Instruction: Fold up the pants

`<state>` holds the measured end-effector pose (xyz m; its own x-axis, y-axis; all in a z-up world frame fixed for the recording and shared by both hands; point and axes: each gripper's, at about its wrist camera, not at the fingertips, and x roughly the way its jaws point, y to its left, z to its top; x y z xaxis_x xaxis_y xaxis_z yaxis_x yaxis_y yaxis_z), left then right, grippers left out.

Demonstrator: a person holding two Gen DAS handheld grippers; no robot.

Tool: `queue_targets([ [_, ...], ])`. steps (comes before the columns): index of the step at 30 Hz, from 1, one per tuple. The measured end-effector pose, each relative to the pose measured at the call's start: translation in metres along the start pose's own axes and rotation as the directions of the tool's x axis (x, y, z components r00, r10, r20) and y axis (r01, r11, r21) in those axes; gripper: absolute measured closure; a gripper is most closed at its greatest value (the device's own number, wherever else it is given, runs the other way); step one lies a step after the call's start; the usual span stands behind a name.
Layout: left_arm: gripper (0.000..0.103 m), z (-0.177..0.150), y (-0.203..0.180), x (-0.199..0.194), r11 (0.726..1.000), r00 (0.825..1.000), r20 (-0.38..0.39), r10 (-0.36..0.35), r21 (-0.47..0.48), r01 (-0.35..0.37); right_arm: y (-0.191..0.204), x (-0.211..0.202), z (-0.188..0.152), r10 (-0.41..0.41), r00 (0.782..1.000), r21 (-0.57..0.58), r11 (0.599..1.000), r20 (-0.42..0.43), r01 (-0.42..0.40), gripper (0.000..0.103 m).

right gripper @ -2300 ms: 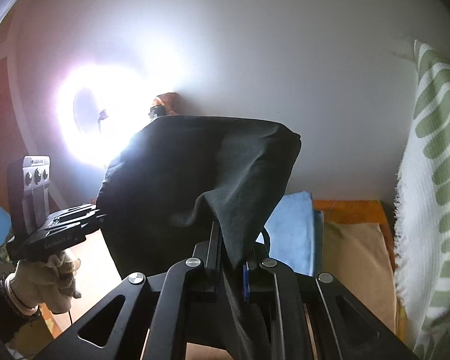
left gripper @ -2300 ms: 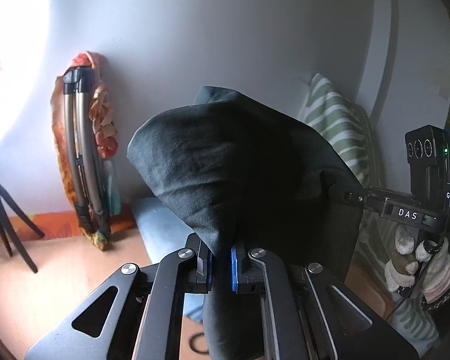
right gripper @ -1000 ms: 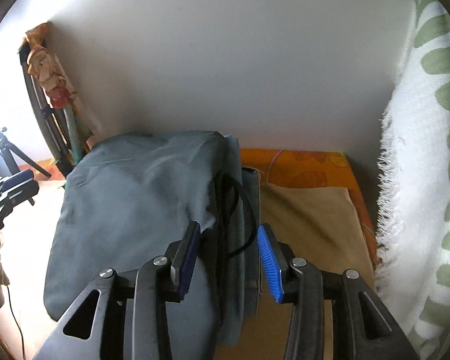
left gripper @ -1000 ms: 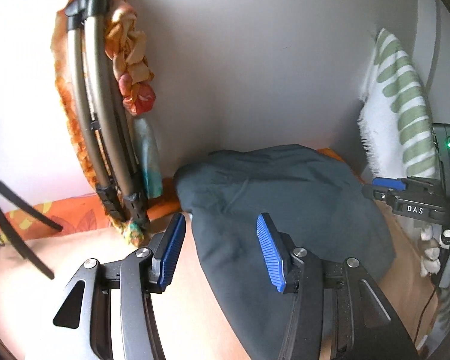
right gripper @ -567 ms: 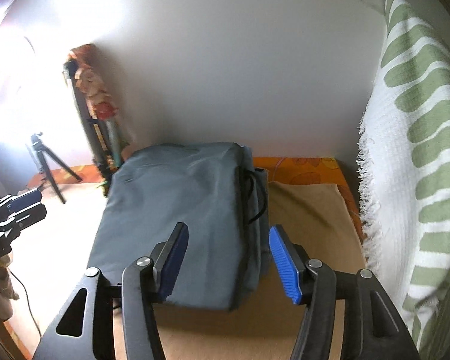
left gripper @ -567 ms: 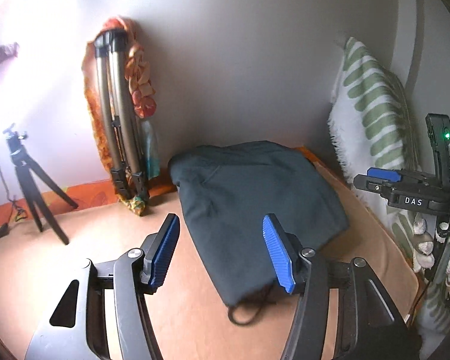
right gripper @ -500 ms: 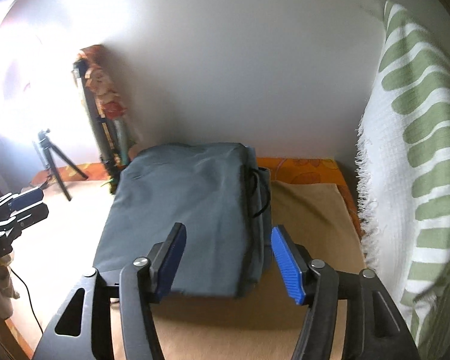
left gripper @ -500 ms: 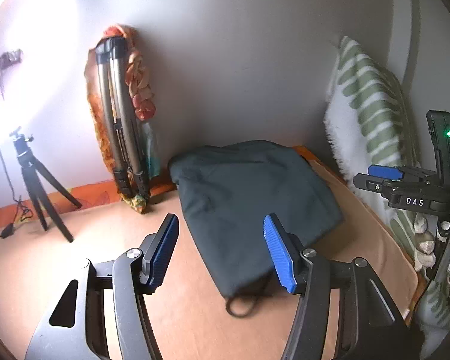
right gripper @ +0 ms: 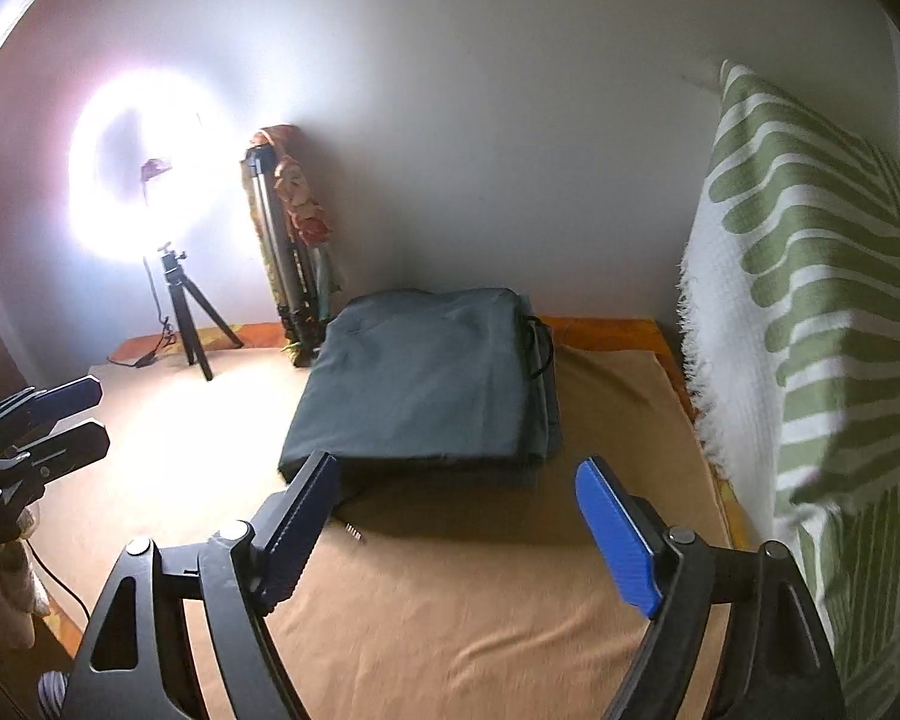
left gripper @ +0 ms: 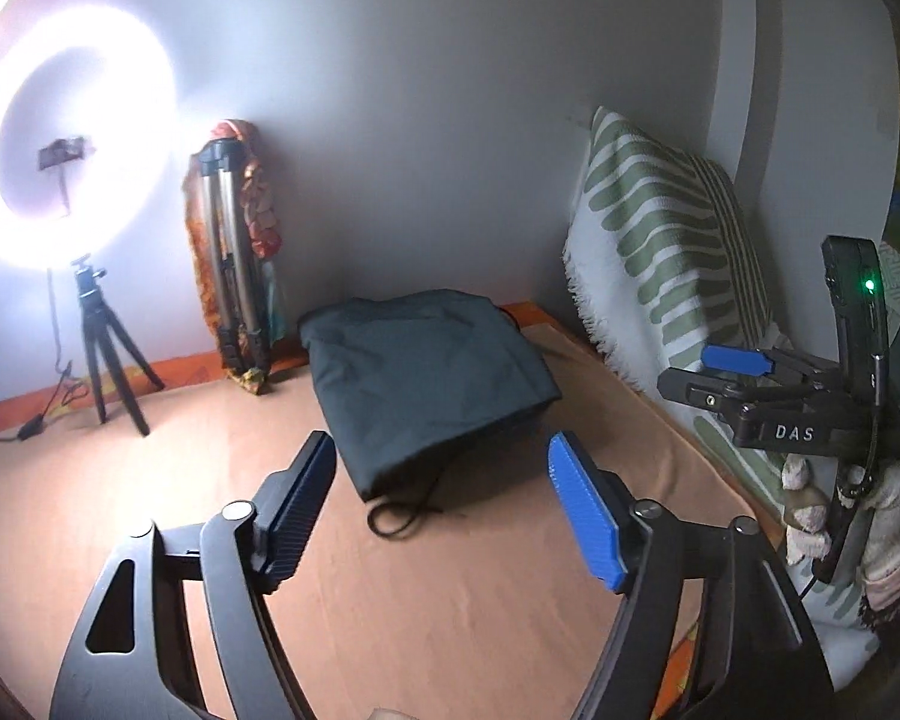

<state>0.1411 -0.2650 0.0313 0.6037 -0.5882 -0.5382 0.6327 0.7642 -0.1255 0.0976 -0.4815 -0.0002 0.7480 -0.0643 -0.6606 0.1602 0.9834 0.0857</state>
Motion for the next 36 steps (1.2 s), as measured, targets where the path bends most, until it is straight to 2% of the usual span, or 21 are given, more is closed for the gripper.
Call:
queue_targets([
  [2, 0.025, -0.007, -0.003, -0.009, 1.0, 1.0, 0.002, 0.009, -0.002, -0.009, 0.007, -0.014, -0.009, -0.012, 1.0, -0.011, 1.0, 0.017, 0.012, 0.014],
  [6, 0.024, -0.023, -0.009, -0.027, 0.999, 0.999, 0.003, 0.039, -0.014, -0.039, 0.019, -0.036, -0.026, -0.028, 0.999, -0.032, 0.999, 0.033, 0.029, 0.011],
  [10, 0.023, -0.04, -0.013, -0.039, 0.998, 0.999, -0.006, 0.046, -0.032, -0.047, 0.028, -0.051, -0.047, -0.008, 0.999, -0.017, 1.0, 0.033, 0.009, 0.01],
  [14, 0.023, -0.055, -0.014, -0.046, 0.997, 0.998, -0.023, 0.056, -0.054, -0.057, 0.041, -0.064, -0.07, -0.029, 0.999, -0.029, 0.999, 0.045, 0.03, 0.002],
  [18, 0.023, -0.066, -0.016, -0.051, 0.995, 0.996, -0.025, 0.086, -0.053, -0.088, 0.052, -0.074, -0.087, -0.034, 0.998, -0.043, 0.998, 0.05, 0.037, 0.001],
  [23, 0.023, -0.07, -0.02, -0.056, 0.993, 0.994, -0.022, 0.108, -0.053, -0.109, 0.057, -0.081, -0.098, -0.032, 0.998, -0.031, 0.999, 0.054, 0.034, 0.0],
  [36, 0.019, -0.084, -0.023, -0.055, 0.994, 0.995, -0.052, 0.082, -0.063, -0.085, 0.05, -0.083, -0.111, -0.035, 0.998, 0.027, 0.999, 0.045, 0.034, 0.0],
])
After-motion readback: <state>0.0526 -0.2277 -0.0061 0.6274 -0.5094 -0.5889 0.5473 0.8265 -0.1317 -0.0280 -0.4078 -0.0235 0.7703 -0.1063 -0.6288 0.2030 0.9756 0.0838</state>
